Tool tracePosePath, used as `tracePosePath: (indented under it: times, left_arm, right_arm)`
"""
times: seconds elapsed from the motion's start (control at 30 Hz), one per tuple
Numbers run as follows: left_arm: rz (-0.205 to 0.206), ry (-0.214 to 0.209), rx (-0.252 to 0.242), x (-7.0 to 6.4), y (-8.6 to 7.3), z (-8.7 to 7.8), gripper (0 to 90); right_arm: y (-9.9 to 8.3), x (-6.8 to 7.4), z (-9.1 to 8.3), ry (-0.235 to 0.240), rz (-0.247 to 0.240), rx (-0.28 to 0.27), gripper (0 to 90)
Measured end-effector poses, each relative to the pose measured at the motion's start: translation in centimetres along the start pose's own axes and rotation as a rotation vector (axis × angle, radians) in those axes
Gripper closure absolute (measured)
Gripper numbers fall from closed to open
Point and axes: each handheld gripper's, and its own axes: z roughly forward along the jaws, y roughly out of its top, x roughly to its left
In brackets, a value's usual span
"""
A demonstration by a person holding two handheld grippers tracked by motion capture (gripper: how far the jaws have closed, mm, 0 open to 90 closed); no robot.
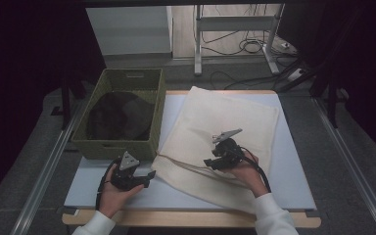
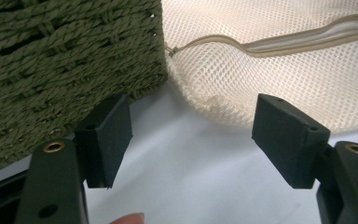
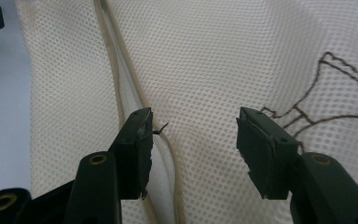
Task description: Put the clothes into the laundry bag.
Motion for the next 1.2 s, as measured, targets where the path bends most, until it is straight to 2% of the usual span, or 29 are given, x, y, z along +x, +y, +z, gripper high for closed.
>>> tracePosePath:
  times: [0.13,0.43,0.5,0.8,1.13,1.2]
  left_arm:
    - [-0.003,0.007,-0.009,-0.1,-0.1,-0.1,28.7]
    - [-0.023,0.028,-0.007,-0.3,-0.6,0.1,28.8]
    - [-0.037,0.035,-0.027,-0.2,-0.5,-0.1,28.9]
    - [-0.037,0.032,-0.016,0.0,-0.6,0.0,29.0]
    - [-0.034,0.021,-0.013,0.1,-0.7,0.0,29.0]
    - [-0.030,0.017,-0.013,0.0,-0.7,0.1,28.9]
  right_arm:
    - [0.0,0.2,0.8,0.007,-0.029,0.041,47.9]
    - [-0.1,0.3,1.7,0.017,-0.036,0.084,52.0]
    - [-0.1,0.4,1.9,0.011,-0.046,0.102,53.6]
    - [-0.3,0.6,3.0,-0.011,-0.068,0.163,57.1]
    - [-0.5,0.4,3.0,-0.036,-0.052,0.161,66.5]
    - [-0.5,0.3,3.0,-0.049,-0.051,0.159,72.0]
